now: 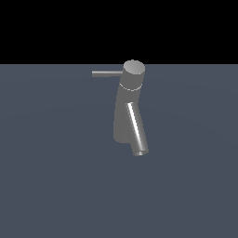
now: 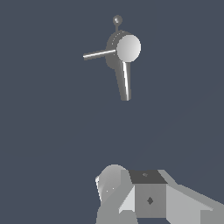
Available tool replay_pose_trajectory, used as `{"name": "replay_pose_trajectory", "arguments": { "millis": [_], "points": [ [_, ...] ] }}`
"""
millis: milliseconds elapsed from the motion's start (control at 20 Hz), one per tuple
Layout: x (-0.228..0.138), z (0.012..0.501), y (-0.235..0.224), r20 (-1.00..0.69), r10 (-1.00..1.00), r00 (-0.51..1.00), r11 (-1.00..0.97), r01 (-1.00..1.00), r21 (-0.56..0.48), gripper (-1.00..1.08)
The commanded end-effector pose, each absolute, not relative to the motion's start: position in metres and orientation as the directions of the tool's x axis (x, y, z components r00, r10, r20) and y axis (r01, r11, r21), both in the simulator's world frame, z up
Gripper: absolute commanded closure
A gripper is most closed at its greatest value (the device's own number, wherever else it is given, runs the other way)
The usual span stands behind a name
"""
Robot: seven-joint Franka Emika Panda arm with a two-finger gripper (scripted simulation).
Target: Turn on the faucet by rotating a designated handle.
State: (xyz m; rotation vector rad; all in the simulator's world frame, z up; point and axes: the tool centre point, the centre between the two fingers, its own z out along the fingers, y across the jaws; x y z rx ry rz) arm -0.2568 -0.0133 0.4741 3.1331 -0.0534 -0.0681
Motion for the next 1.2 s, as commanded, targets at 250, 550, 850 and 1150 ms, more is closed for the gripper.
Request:
{"name": "replay_pose_trajectory", "arguments": {
  "millis": [250,550,850,1150],
  "points": [
    [-0.256,0.471,-0.012,-0.038,-0.051,0.998,-0.999,-0.051,0.002,1.08],
    [-0.251,0.459,-0.005,-0.018,-0.118,0.993,-0.993,-0.118,-0.023,1.08],
    [-0.241,0.439,0.006,0.012,-0.232,0.973,-0.971,-0.231,-0.069,1.08],
    [-0.225,0.414,0.02,0.044,-0.379,0.924,-0.919,-0.37,-0.134,1.08]
  ]
}}
